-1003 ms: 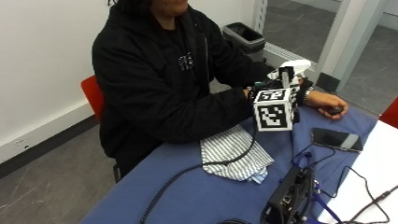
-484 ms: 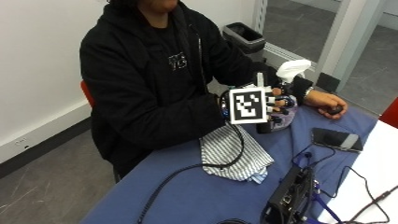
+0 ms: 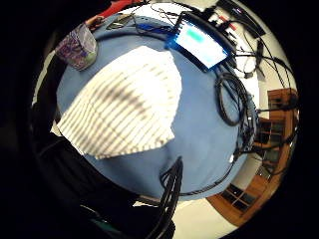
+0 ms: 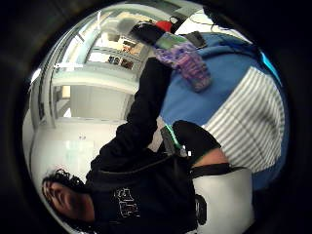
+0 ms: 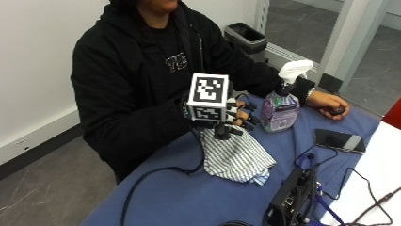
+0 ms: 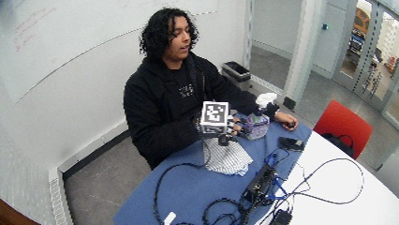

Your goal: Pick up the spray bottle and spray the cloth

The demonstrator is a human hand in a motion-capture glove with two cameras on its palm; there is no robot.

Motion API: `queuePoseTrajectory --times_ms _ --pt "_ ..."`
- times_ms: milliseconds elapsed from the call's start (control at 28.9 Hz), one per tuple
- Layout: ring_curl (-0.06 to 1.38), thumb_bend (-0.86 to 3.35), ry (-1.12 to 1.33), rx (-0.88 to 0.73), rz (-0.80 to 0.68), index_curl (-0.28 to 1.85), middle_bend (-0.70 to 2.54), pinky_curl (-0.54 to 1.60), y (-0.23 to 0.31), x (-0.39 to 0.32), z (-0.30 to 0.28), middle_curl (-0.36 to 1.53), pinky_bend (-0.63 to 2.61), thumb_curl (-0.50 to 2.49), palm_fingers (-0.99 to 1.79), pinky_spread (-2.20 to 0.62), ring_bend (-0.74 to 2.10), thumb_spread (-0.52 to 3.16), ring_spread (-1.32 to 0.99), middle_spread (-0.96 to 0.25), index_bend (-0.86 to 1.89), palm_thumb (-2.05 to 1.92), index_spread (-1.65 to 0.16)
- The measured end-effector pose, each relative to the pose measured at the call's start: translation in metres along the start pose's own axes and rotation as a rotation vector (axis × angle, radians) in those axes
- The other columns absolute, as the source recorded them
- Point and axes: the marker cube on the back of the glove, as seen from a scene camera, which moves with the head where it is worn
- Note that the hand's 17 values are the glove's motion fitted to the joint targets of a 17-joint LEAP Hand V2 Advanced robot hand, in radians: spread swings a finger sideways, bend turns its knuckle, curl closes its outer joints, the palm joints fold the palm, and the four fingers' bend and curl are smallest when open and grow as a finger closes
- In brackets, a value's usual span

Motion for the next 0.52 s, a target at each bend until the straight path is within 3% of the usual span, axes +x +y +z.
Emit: queuePoseTrajectory --times_ms 207,346,519 --pt "0.34 -0.03 0.067 0.088 0.059 0.37 0.2 0.35 0.021 0.021 0.001 0.38 0.25 0.47 0.3 0.22 0.31 1.04 0.06 0.06 0.16 0.55 -0.35" --pt "0.33 -0.03 0.085 0.026 0.039 0.37 0.21 0.34 0.071 0.031 0.003 0.38 0.21 0.45 0.33 0.23 0.29 1.05 0.06 0.07 0.18 0.54 -0.35" --pt "0.33 -0.03 0.107 0.024 0.031 0.36 0.19 0.34 0.089 0.03 0.008 0.37 0.2 0.43 0.34 0.23 0.28 1.06 0.07 0.06 0.17 0.53 -0.35"
